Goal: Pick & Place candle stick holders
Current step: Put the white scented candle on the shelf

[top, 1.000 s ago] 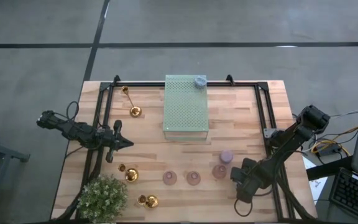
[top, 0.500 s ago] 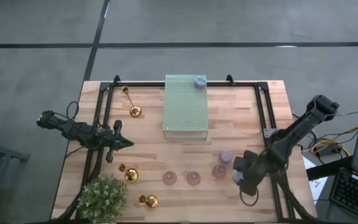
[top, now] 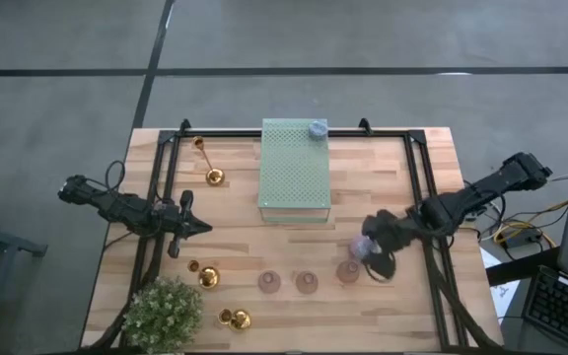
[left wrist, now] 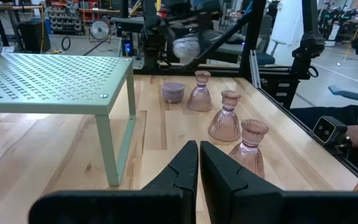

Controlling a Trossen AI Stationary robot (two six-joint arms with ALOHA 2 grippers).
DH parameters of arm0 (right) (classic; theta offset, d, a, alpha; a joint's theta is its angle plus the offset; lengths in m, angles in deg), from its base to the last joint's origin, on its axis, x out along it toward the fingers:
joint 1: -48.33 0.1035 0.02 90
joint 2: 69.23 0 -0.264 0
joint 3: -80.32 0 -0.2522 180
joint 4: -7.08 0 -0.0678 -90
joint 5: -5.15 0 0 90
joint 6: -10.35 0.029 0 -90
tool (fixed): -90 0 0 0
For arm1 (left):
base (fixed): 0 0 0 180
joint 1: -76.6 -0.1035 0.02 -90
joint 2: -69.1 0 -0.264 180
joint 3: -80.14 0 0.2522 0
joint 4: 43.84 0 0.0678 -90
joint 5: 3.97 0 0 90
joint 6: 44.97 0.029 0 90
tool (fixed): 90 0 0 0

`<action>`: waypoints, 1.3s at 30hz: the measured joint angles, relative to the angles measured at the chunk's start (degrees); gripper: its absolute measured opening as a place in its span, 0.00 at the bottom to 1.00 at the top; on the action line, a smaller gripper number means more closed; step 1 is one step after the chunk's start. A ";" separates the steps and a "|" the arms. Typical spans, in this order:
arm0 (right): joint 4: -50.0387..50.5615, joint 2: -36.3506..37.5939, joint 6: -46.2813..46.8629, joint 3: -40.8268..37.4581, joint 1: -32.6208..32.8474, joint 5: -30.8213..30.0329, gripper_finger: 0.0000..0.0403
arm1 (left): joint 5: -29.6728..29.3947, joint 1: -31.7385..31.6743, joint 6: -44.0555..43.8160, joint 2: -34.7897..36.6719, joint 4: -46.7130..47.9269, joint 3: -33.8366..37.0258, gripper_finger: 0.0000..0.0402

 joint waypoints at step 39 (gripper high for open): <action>24.20 -40.53 -38.52 51.11 -43.90 5.44 0.74 | -0.01 0.00 0.00 -0.14 0.47 0.00 0.05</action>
